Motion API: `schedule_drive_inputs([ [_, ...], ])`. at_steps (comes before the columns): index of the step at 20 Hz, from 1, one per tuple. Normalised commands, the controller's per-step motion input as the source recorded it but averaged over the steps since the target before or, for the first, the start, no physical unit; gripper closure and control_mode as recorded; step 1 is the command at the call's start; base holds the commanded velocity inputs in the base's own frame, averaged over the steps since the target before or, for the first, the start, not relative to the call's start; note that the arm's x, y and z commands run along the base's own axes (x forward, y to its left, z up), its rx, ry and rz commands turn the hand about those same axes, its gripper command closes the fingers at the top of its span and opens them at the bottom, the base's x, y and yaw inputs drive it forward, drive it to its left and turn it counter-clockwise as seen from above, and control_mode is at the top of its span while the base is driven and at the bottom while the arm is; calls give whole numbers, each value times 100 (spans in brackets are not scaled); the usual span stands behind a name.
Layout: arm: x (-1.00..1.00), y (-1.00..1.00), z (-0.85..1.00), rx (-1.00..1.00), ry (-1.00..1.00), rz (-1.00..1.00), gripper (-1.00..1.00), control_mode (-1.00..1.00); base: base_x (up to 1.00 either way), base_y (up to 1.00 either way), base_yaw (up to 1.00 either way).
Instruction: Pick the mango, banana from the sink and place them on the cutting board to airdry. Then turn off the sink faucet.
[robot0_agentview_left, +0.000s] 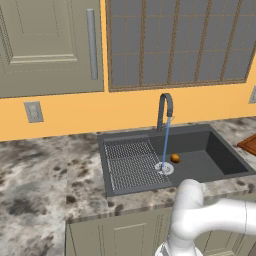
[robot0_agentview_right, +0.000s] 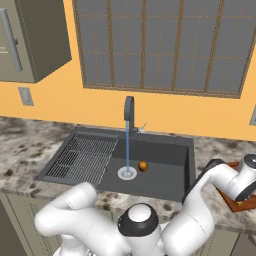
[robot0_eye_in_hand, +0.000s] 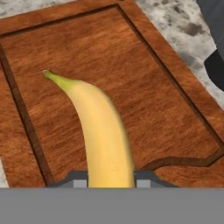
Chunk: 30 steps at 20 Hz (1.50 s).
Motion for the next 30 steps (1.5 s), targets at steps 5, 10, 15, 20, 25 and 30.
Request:
schedule_drive_inputs([
  [5, 4, -8, -10, 0, 0, 1, 100, -100, 0, 0, 0],
  [10, 5, -2, -12, 0, 0, 1, 100, -100, 0, 0, 0],
  [15, 6, -1, -12, 0, 0, 0, 100, -100, 0, 0, 0],
  [20, 2, 0, -7, 0, 0, 0, -100, -100, 0, 0, 0],
  [25, -8, 0, 10, 0, -8, 1, -100, -100, 0, 0, 0],
  [30, -12, 0, 29, 0, -13, 3, -100, -100, 0, 0, 0],
])
